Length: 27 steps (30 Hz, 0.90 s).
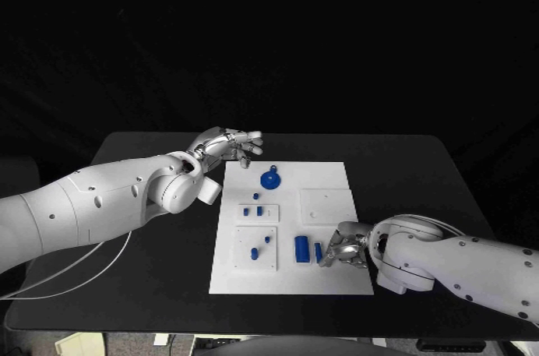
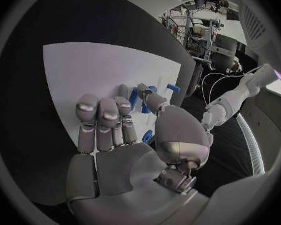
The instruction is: Assemble the parts on the task board
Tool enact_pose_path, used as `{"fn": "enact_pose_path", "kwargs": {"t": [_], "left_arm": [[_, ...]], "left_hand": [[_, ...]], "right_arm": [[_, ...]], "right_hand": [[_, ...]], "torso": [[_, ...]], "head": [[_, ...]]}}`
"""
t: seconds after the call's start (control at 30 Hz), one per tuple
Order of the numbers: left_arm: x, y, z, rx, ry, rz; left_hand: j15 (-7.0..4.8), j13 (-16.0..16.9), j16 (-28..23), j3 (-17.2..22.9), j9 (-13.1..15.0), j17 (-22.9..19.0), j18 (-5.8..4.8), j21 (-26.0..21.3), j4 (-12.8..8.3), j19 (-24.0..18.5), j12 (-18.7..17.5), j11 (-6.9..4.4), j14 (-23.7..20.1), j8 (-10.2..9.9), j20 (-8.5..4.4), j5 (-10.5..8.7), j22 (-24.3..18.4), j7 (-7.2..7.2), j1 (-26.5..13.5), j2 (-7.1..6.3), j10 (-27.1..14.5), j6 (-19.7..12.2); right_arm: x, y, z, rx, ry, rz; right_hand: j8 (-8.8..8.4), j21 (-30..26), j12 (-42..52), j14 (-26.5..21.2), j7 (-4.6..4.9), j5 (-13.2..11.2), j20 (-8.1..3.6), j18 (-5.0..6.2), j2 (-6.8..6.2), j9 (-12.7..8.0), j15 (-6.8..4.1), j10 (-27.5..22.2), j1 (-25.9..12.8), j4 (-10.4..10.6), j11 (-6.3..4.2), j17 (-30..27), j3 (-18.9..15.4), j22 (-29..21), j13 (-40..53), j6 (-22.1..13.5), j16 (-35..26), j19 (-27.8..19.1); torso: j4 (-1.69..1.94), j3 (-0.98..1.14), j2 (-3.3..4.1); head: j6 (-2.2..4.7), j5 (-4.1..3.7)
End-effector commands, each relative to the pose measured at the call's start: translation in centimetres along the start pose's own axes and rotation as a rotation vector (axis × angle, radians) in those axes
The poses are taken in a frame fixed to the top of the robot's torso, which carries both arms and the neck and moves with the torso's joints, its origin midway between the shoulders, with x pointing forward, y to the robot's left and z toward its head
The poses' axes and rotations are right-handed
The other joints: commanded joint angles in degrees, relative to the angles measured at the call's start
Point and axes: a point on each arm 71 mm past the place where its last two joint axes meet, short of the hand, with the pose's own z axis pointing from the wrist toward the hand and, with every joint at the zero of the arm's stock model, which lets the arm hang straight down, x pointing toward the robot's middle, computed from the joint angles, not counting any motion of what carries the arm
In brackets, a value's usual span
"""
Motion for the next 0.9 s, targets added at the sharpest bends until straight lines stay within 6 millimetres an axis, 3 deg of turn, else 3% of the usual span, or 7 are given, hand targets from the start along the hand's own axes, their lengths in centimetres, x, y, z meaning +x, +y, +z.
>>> {"fn": "enact_pose_path", "kwargs": {"t": [0.03,0.17,0.27,0.37,0.43,0.6,0.9], "left_arm": [[0.17,-0.10,0.01,0.004,0.015,-0.007],[0.21,-0.10,0.01,0.005,0.015,-0.007],[0.24,-0.08,-0.01,0.003,0.017,-0.007],[0.23,-0.03,-0.04,0.001,0.017,-0.007],[0.24,-0.03,-0.02,0.002,0.016,-0.006],[0.30,-0.02,-0.01,0.001,0.018,-0.007],[0.25,-0.01,-0.03,0.000,0.016,-0.006]], "left_hand": [[0.01,0.0,-0.4,0.0,0.1,0.1,2.77,-0.4,-0.4,0.2,-0.1,0.26,-0.2,0.2,-0.25,-0.19,0.1,-0.05,0.1,0.68,-0.1,-0.2],[0.01,0.0,-0.4,0.0,0.1,0.1,2.77,-0.4,-0.4,0.2,-0.1,0.26,-0.2,0.2,-0.25,-0.19,0.1,-0.05,0.1,0.67,-0.1,-0.2],[0.01,0.0,-0.4,0.0,0.1,0.1,2.77,-0.4,-0.4,0.2,-0.1,0.26,-0.2,0.2,-0.25,-0.19,0.1,-0.05,0.1,0.67,-0.1,-0.2],[0.01,0.0,-0.4,0.0,0.1,0.1,2.77,-0.4,-0.4,0.2,-0.1,0.25,-0.2,0.2,-0.25,-0.19,0.1,-0.05,0.1,0.67,-0.1,-0.2],[0.01,0.0,-0.4,0.0,0.1,0.1,2.77,-0.4,-0.4,0.2,-0.1,0.25,-0.2,0.2,-0.25,-0.19,0.1,-0.05,0.1,0.66,-0.1,-0.2],[0.00,0.0,-0.4,0.0,0.1,0.1,2.77,-0.4,-0.5,0.2,-0.1,0.25,-0.2,0.2,-0.25,-0.19,0.1,-0.05,0.1,0.65,-0.1,-0.2],[0.00,0.0,-0.4,0.0,0.1,0.1,2.77,-0.4,-0.5,0.2,-0.1,0.25,-0.2,0.2,-0.25,-0.19,0.1,-0.06,0.2,0.67,-0.1,-0.2]], "right_arm": [[0.00,0.06,0.07,-0.006,-0.006,-0.005],[-0.16,0.00,0.26,0.006,-0.019,-0.003],[-0.19,0.02,0.30,0.009,-0.023,-0.002],[-0.13,0.12,0.34,0.008,-0.016,0.007],[-0.03,0.19,0.36,0.009,-0.005,0.010],[0.07,0.20,0.51,0.023,0.012,-0.002],[0.23,0.28,0.90,0.037,0.029,-0.009]], "right_hand": [[0.09,-0.2,-0.3,-0.1,-0.04,-0.3,0.44,4.33,0.25,0.0,-0.19,0.1,-0.1,0.7,-0.08,0.1,0.1,0.1,-0.1,0.5,0.1,0.0],[0.07,-0.2,-0.3,-0.1,-0.08,-0.2,0.57,4.33,-0.14,0.0,-0.22,0.1,-0.9,1.9,-0.11,0.1,1.2,0.2,-0.1,0.6,0.1,0.0],[0.04,-0.3,-0.3,-0.1,-0.09,-0.1,0.60,4.33,0.49,-0.1,-0.24,0.2,-0.5,2.6,-0.17,0.1,2.8,0.3,-0.1,0.8,0.1,0.0],[-0.04,-0.2,-0.3,-0.1,-0.07,4.2,0.73,4.33,1.81,-0.4,-0.17,0.2,0.7,2.2,-0.10,0.1,6.6,0.5,-0.2,1.0,0.1,0.0],[-0.06,-0.1,-0.3,0.0,-0.05,4.3,0.88,4.33,2.33,-0.5,-0.12,0.3,0.5,2.1,-0.07,0.1,7.8,0.6,-0.2,1.1,0.1,0.0],[-0.07,0.1,-0.2,0.0,-0.01,5.1,1.11,4.33,1.67,-0.6,-0.06,0.4,-0.3,1.1,-0.03,0.2,8.0,0.9,-0.1,1.2,0.2,0.2],[-0.05,0.1,-0.2,0.1,-0.01,6.1,1.20,4.33,1.68,-0.7,-0.05,0.4,-0.6,-0.4,-0.02,0.2,7.6,1.0,-0.1,1.3,0.2,0.3]], "torso": [[-0.02,0.00,-0.01],[0.00,0.00,-0.01],[0.00,-0.02,0.01],[-0.01,0.02,0.01],[-0.01,0.03,0.00],[-0.06,-0.02,-0.01],[0.02,-0.02,0.03]], "head": [[-0.02,0.02],[-0.06,0.00],[-0.22,-0.25],[-0.23,-0.18],[-0.20,-0.16],[-0.29,-0.18],[-0.31,-0.20]]}}
